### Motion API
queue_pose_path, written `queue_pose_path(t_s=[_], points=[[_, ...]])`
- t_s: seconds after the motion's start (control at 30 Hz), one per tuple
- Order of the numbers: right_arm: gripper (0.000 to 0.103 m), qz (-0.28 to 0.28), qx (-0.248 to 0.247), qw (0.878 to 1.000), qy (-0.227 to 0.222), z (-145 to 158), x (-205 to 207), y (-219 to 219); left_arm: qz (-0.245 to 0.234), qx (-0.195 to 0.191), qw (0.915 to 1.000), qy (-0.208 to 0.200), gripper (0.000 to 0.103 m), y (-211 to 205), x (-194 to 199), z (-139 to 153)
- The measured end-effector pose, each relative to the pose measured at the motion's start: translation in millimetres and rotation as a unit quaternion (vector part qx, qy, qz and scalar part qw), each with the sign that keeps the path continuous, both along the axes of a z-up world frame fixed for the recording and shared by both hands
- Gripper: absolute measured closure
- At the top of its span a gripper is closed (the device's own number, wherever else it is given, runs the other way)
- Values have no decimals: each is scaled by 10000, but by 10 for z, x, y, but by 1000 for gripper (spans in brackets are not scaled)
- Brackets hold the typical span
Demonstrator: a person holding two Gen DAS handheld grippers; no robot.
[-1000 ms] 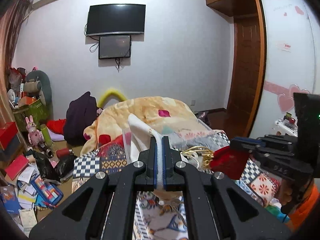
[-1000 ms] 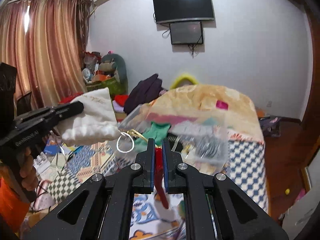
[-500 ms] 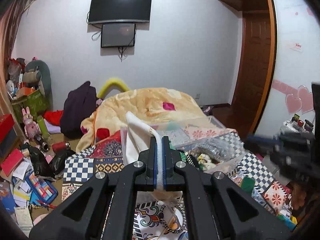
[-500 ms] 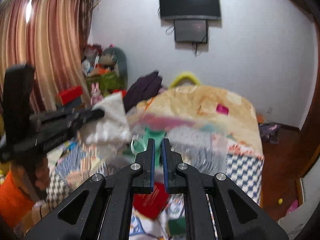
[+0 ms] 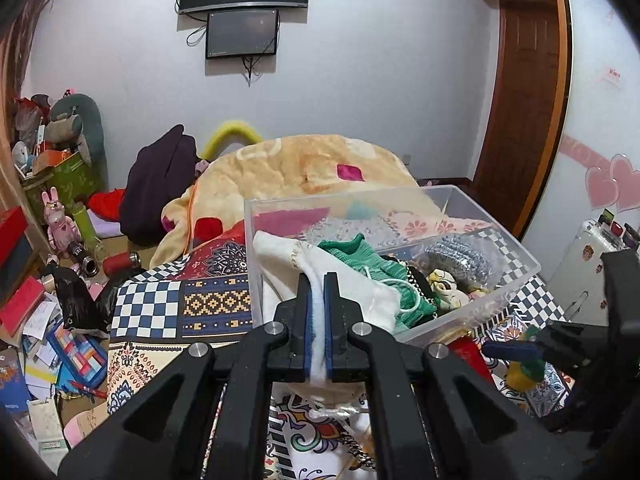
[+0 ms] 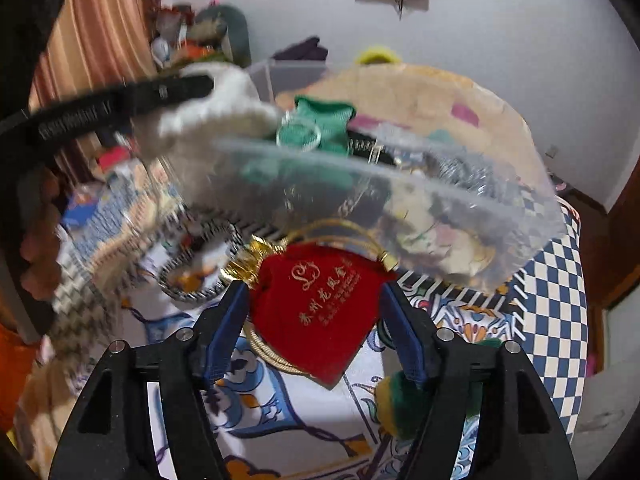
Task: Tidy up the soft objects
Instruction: 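Drop the white bag into the box with left tool while right tool carries the pouch, then lower the red pouch into the box and open the right tool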
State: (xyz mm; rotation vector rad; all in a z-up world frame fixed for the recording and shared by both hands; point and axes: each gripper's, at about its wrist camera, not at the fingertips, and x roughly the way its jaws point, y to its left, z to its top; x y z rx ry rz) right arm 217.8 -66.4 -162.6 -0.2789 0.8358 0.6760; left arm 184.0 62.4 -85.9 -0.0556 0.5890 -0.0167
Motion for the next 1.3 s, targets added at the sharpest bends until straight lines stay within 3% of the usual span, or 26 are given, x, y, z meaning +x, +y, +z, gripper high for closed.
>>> queue_pose_path(t_s=[0.23,0.3,0.4,0.47,0.6,0.67,0.77,0.87,1.07,1.3], points=[[38,20,-35,10000,22,-66,39,4,-33,18,10000,85,100,-3,64,-71],[48,-13,-128,9998,-140,-65,12,37,-32,17,10000,89,100,-6,68,-76],[69,84,-111,9997,-211,-78,-69,31,-42,-51,9999,150,98,8,72,-83],[92,232,-106,9995,-170,-62,-111,19,-21,-126,9997,207,91,41,73,-83],[93,297,-20,9994,-200,-60,-204,-68,71,-268,9993,250,73,130,33,-65],[94,320,85,9991,-274,-7,-292,-134,-10,-422,9988,245,71,176,-1,-52],[94,316,286,9983,-403,149,-369,-230,-45,-542,9982,256,67,204,-36,-29],[94,299,509,9967,-564,362,-415,-318,46,-452,9988,167,53,200,-90,0],[93,58,713,9927,-974,672,-359,-418,45,-485,9988,43,46,208,-195,62],[93,-361,748,9903,-1112,778,-30,-313,126,-425,9989,-159,36,222,-355,152]])
